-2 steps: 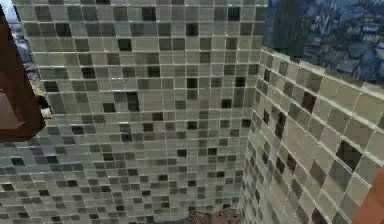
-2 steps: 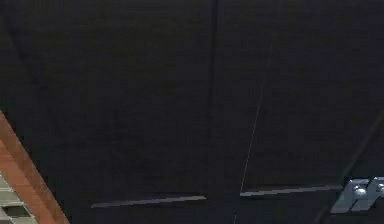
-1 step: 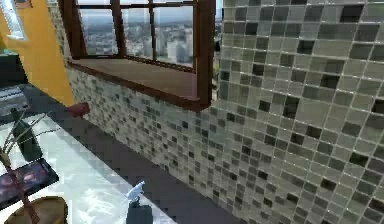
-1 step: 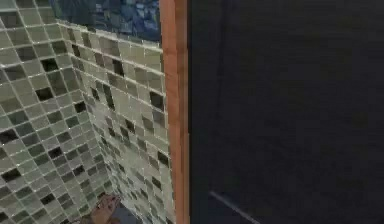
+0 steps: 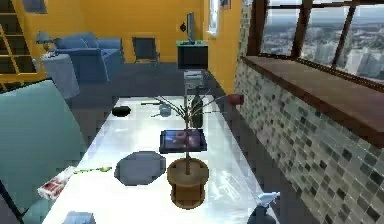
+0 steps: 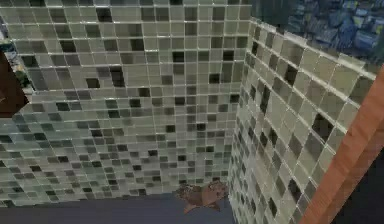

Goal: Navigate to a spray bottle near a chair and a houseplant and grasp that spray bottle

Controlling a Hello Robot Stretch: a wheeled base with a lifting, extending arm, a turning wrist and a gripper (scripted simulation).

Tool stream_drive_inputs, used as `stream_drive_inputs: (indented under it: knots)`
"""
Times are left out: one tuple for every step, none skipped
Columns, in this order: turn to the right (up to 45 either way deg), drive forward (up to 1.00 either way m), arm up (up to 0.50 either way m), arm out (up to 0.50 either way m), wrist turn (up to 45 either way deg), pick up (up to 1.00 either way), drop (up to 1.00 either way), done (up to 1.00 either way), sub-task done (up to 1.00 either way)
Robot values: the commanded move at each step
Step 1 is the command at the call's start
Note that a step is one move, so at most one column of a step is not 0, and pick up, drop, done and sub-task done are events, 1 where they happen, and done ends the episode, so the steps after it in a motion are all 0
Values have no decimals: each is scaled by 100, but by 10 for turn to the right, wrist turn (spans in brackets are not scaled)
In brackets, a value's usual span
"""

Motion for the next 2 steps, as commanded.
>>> stream_drive_inputs:
  knots:
    - [-450, 0, 0, 0, 0, 0, 0, 0, 0]
    - [-180, 0, 0, 0, 0, 0, 0, 0, 0]
